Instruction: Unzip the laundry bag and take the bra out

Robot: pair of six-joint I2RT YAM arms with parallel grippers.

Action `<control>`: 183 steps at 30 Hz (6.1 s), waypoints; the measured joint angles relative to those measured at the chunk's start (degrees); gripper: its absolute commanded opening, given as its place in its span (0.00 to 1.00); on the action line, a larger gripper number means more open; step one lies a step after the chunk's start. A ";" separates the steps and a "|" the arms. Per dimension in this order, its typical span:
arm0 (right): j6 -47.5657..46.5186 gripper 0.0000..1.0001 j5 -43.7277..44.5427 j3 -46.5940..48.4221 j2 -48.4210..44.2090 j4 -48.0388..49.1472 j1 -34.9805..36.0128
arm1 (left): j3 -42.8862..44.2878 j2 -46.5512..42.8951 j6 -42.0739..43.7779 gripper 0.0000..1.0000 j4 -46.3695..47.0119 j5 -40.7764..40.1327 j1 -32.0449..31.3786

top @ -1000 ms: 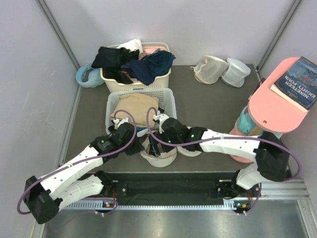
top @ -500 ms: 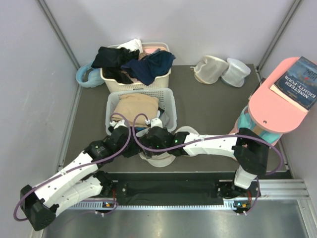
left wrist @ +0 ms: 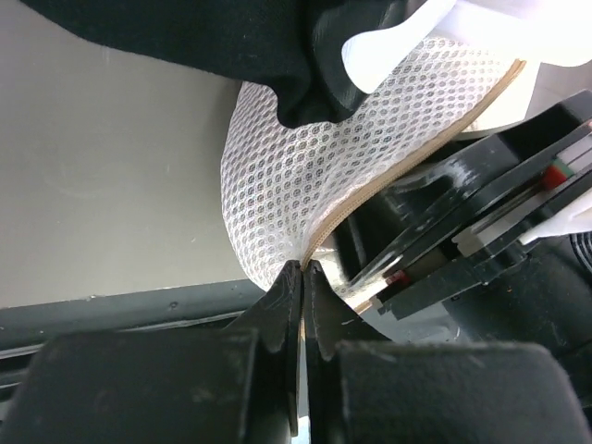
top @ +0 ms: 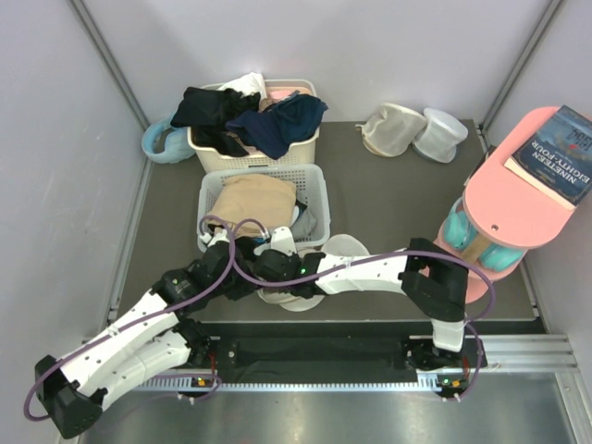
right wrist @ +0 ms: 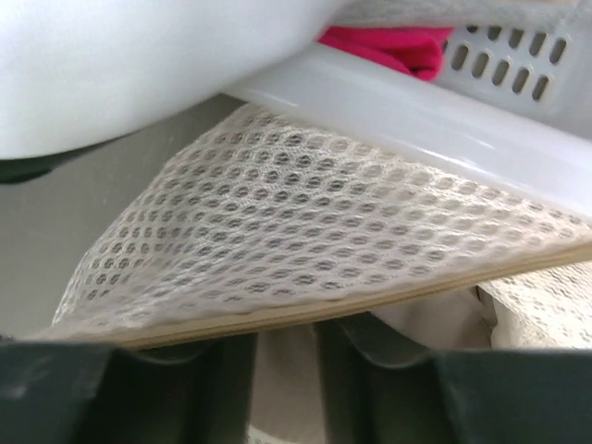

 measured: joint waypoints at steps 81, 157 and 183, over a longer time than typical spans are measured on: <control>1.38 0.00 -29.14 -41.90 -42.97 38.42 -7.65 | 4.07 -6.78 7.52 0.97 9.57 1.75 0.33; -0.37 0.82 -15.10 -45.31 -59.08 13.22 -9.38 | 49.35 28.15 18.51 0.00 37.94 18.32 14.43; 2.54 0.84 -8.41 -37.57 -64.61 3.69 -9.35 | 84.21 80.63 42.75 0.73 34.42 1.03 31.10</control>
